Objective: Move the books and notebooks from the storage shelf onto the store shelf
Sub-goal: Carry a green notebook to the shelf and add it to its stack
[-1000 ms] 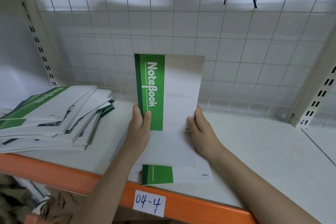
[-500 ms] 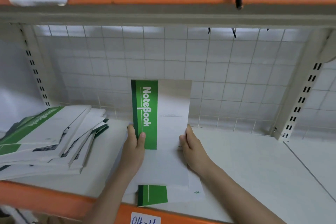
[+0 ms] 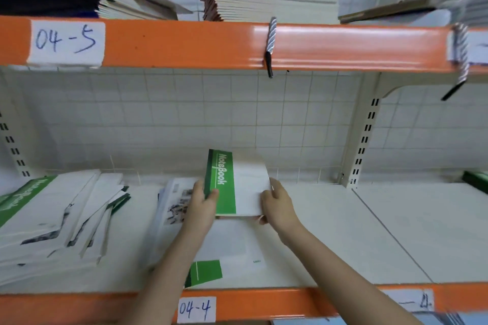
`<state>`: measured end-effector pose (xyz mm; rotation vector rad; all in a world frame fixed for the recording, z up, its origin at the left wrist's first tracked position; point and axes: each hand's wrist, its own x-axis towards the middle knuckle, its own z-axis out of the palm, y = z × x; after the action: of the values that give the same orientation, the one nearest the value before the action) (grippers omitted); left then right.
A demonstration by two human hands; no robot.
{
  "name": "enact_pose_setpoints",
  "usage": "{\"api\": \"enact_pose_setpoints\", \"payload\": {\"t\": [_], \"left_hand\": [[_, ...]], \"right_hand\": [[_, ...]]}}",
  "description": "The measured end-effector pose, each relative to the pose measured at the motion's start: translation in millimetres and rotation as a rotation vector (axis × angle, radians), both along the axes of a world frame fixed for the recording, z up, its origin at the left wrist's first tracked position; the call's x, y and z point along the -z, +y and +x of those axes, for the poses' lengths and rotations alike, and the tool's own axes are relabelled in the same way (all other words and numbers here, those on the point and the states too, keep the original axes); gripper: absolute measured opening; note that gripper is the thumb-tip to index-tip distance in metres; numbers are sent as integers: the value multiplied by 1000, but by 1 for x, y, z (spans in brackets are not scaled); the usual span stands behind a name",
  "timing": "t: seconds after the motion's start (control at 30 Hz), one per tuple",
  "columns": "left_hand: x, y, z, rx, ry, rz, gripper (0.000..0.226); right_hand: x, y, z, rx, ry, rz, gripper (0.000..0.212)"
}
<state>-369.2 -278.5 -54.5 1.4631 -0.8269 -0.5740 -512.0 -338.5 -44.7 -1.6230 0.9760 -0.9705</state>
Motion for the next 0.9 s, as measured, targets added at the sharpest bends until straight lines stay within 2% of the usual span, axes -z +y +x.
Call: {"api": "enact_pose_setpoints", "payload": {"t": [0.13,0.27,0.6,0.9], "left_hand": [[12,-4,-26,82,43,36,41],[12,-16,-53,170,73,70,35],[6,-49,-123,453,69,113,43],[2,-80,-197,554,28,62,49]], "right_hand": [[5,9,-25,114,-22,80,19],[10,12,-54,221,-15,77,12],[12,-1,-130,427,-35,67,31],[15,-24,-206,530,-32,45,36]]}}
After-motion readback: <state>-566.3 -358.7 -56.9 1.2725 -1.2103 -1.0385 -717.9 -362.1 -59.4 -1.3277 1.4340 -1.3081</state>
